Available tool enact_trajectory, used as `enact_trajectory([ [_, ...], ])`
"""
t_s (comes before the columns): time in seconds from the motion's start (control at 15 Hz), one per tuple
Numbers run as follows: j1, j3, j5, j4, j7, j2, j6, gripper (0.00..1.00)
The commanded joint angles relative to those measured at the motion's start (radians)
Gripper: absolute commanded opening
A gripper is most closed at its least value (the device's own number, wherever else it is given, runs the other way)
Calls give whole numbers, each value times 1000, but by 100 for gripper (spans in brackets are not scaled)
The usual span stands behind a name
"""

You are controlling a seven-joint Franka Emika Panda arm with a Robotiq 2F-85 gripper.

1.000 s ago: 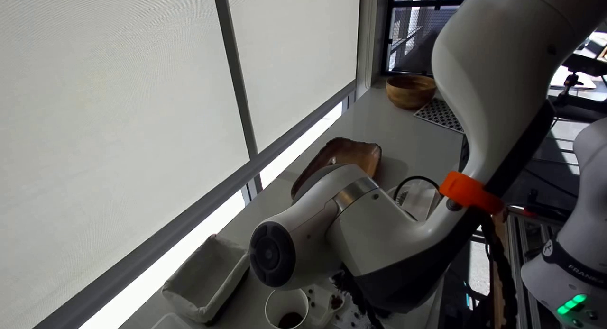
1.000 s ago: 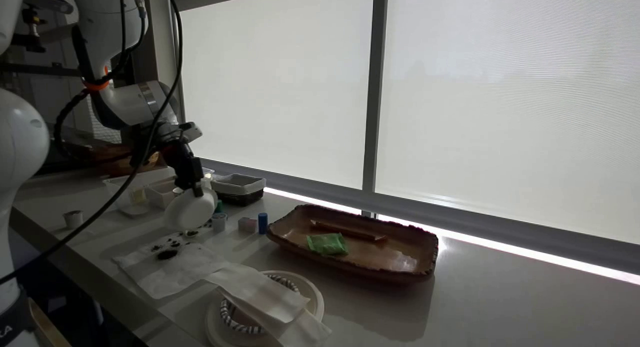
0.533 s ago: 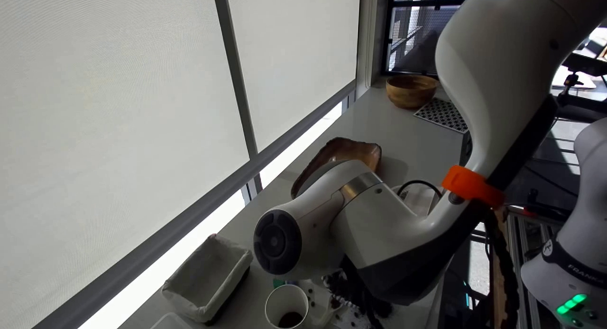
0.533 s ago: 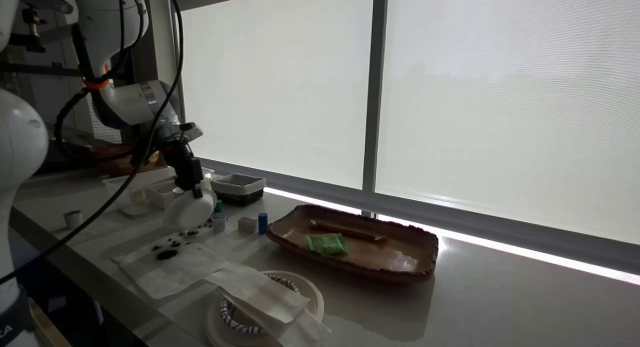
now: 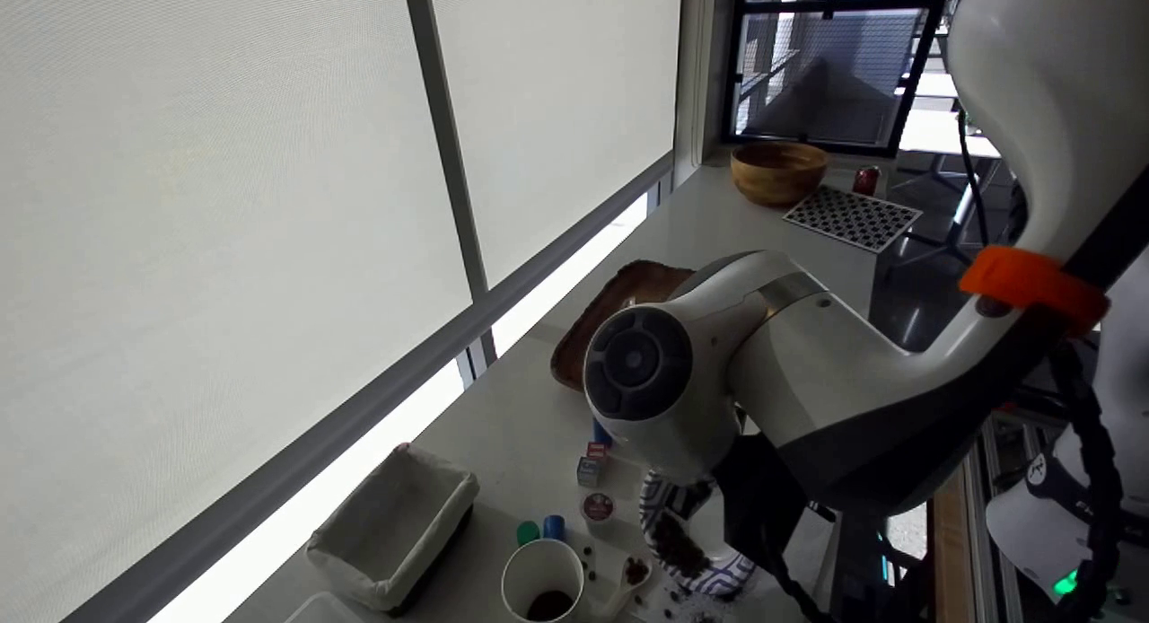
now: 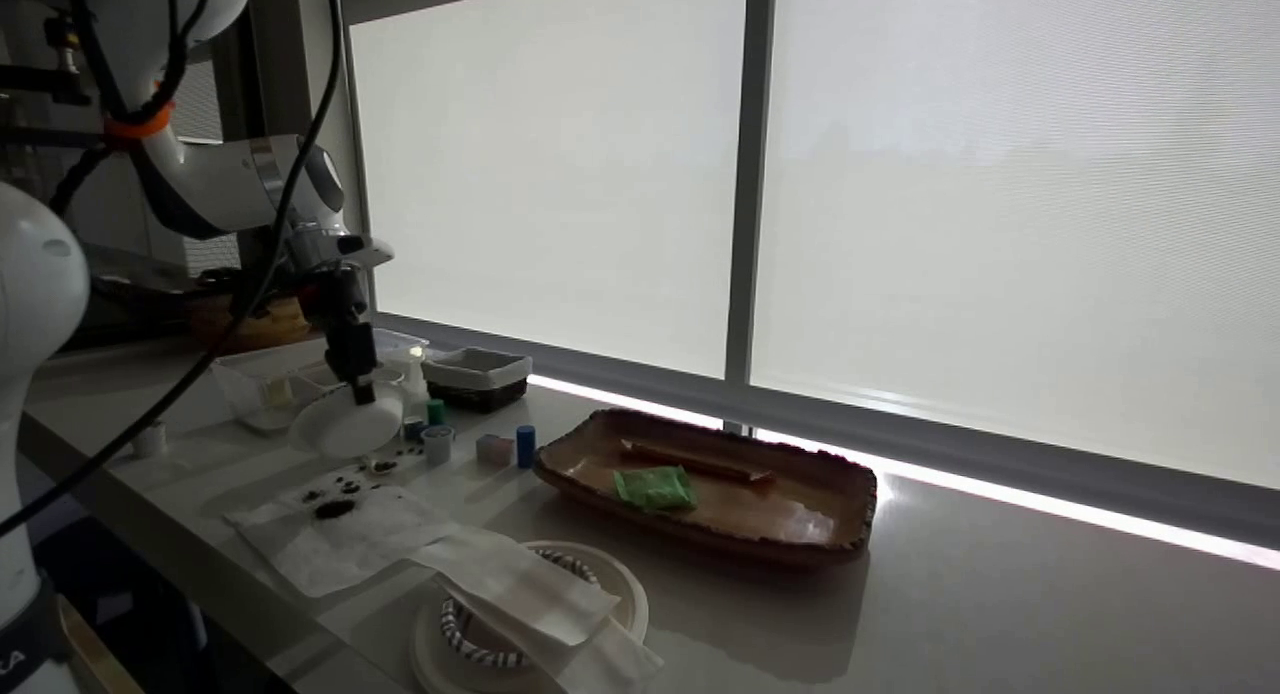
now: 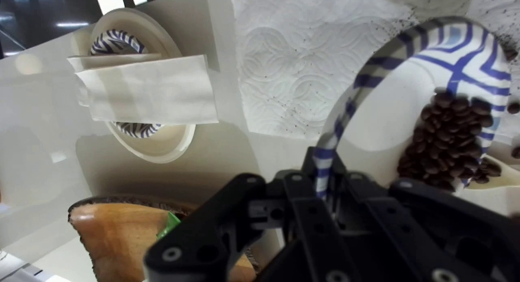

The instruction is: Pour the contents from the bowl onto the white paper towel

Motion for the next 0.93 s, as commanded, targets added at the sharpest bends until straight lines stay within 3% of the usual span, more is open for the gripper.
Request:
enact_trajectory([
  [0.0, -32, 15, 67, -205, 57, -199, 183, 1],
  [0.47, -103, 16, 120, -445, 70, -371, 556, 1],
  [0.53, -114, 14, 136, -464, 55, -373, 604, 1],
  [0.6, -131, 21, 140, -399, 47, -308, 621, 1],
  [0.87, -137, -9, 337, -411, -42, -251, 787, 1],
])
